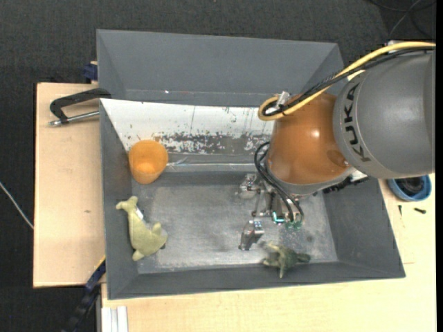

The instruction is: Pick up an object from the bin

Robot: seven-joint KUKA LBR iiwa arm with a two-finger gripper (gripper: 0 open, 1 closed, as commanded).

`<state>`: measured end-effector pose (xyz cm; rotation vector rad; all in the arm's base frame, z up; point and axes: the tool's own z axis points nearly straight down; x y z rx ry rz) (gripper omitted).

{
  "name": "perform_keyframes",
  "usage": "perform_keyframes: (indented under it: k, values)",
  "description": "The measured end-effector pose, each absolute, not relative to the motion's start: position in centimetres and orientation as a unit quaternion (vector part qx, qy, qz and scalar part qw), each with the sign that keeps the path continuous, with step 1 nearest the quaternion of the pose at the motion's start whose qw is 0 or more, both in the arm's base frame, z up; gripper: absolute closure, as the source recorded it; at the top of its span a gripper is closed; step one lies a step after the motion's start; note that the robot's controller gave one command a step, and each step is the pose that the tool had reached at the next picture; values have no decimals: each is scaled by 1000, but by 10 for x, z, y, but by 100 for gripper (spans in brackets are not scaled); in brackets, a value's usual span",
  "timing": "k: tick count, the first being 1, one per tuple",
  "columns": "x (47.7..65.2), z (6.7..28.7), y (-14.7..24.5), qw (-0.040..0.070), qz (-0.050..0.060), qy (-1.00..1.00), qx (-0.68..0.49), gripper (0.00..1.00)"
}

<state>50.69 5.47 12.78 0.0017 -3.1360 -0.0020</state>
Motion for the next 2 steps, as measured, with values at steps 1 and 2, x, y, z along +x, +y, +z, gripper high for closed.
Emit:
perform_keyframes:
  k: [1,2]
  values:
    - [498,114,-18,-1,1,-996,89,0]
    - [498,73,-45,-6,0,-963,270,0]
